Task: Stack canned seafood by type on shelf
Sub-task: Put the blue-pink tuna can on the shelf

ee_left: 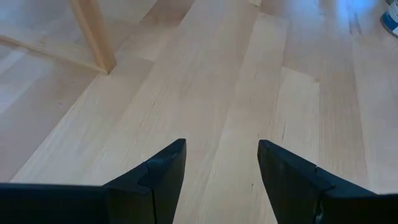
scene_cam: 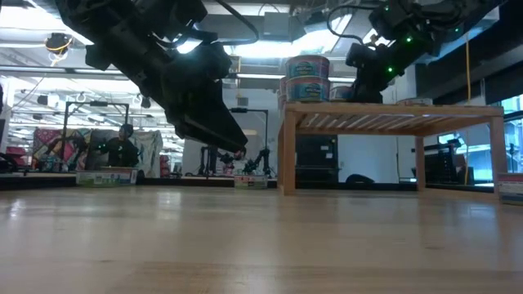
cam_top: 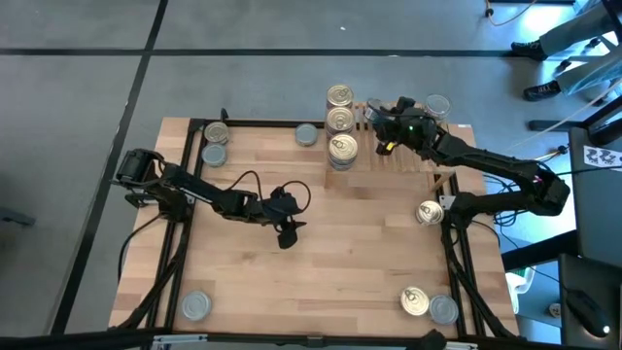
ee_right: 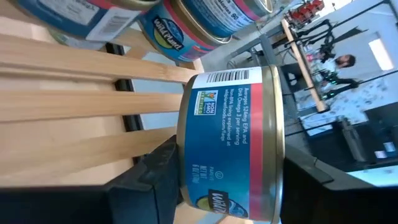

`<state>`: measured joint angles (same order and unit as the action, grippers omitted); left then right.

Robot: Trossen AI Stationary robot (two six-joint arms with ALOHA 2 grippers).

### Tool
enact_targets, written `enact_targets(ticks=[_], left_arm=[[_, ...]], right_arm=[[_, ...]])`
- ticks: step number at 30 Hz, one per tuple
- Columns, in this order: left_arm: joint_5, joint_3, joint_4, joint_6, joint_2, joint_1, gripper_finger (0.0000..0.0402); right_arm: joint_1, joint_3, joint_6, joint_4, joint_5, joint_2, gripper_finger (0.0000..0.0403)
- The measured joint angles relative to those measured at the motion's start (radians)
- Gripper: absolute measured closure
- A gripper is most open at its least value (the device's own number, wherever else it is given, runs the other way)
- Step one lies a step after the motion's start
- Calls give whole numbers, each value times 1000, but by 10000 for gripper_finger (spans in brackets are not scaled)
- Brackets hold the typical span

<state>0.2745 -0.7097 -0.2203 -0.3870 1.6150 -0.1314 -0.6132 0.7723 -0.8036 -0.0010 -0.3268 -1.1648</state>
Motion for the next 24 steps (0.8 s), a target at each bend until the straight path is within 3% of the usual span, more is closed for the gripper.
enact_targets(ticks=[5, 16, 24], left_arm=[[0, 0, 0, 0, 0, 0, 204], [0, 0, 0, 16, 0, 0, 204], [0, 0, 0, 19, 0, 0, 204]], right_arm=[[-10, 1, 63, 4, 24, -26, 207], [-10, 3, 131, 8, 26, -47, 96], [-9, 0, 180, 3, 32, -41, 79]])
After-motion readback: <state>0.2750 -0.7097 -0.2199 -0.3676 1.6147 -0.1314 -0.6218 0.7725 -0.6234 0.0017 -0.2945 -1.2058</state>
